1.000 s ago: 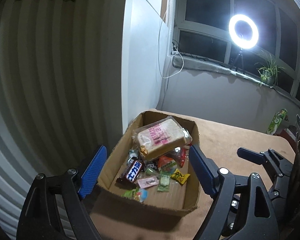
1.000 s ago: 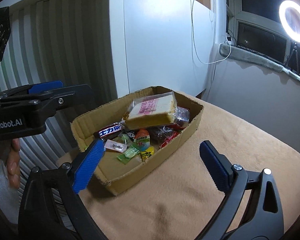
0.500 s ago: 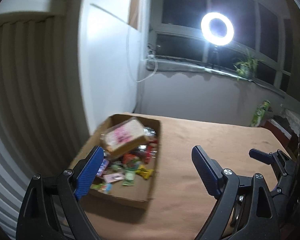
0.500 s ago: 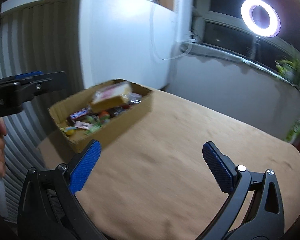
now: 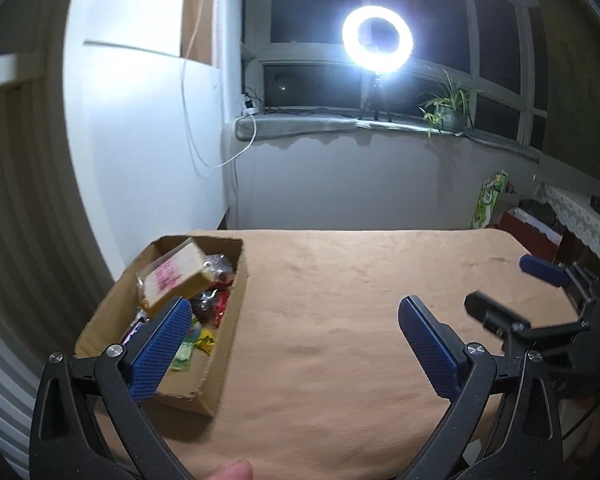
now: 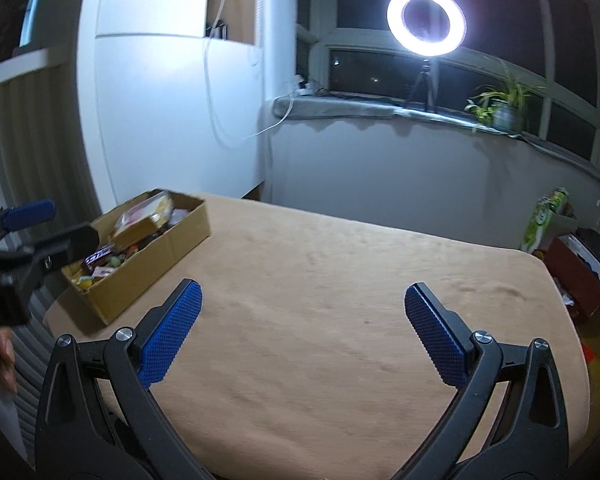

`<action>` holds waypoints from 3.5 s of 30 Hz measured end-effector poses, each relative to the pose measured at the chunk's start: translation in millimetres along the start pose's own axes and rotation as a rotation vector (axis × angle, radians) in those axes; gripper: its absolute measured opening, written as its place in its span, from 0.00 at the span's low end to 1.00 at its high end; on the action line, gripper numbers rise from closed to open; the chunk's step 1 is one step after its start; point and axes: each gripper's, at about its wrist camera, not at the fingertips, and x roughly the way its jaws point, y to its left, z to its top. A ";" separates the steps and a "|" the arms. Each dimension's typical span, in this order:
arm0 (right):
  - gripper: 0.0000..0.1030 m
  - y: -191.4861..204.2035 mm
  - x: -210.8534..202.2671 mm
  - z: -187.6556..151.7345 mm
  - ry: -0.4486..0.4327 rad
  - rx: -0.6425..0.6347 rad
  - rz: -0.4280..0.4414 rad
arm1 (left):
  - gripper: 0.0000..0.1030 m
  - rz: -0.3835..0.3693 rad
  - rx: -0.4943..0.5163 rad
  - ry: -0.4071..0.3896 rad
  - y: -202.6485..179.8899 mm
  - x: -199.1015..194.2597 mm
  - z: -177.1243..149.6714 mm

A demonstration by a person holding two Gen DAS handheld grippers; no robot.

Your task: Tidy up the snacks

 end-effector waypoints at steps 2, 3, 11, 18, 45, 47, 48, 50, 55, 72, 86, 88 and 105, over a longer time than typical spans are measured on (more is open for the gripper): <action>1.00 -8.8 -3.6 0.1 -0.007 0.015 -0.008 | 1.00 0.001 0.001 -0.008 -8.5 -0.7 -0.7; 1.00 -14.0 -6.1 0.1 -0.012 0.024 -0.011 | 1.00 -0.005 -0.004 -0.013 -11.8 -1.2 -1.4; 1.00 -44.4 -12.2 -7.7 -0.015 0.083 -0.020 | 1.00 0.004 -0.001 0.009 -45.2 1.7 -3.4; 1.00 -63.8 -16.7 -13.5 -0.014 0.114 -0.035 | 1.00 -0.026 -0.019 0.077 -62.4 10.7 -10.4; 1.00 -72.5 -18.7 -17.1 0.011 0.124 -0.037 | 1.00 0.014 0.027 0.131 -79.5 14.5 -20.6; 1.00 -70.8 -18.0 -16.4 0.013 0.119 -0.036 | 1.00 0.011 0.020 0.135 -77.9 14.9 -20.2; 1.00 -69.9 -18.0 -16.0 0.014 0.117 -0.035 | 1.00 0.009 0.016 0.137 -77.3 15.1 -20.2; 1.00 -68.1 -18.0 -15.9 0.015 0.114 -0.034 | 1.00 0.003 0.009 0.143 -75.2 16.2 -20.6; 1.00 -63.2 -17.3 -16.2 0.022 0.108 -0.035 | 1.00 -0.010 -0.006 0.161 -71.7 19.2 -22.7; 1.00 -59.3 -14.0 -19.8 0.032 0.104 -0.033 | 1.00 -0.003 -0.014 0.173 -66.8 21.3 -25.4; 1.00 -60.5 -13.8 -19.4 0.032 0.104 -0.032 | 1.00 -0.003 -0.010 0.170 -66.9 20.6 -24.9; 1.00 -60.2 -13.7 -19.8 0.032 0.104 -0.033 | 1.00 -0.003 -0.010 0.169 -67.1 20.6 -25.1; 1.00 -62.5 -13.5 -18.8 0.033 0.103 -0.031 | 1.00 -0.001 -0.005 0.171 -65.8 21.0 -24.6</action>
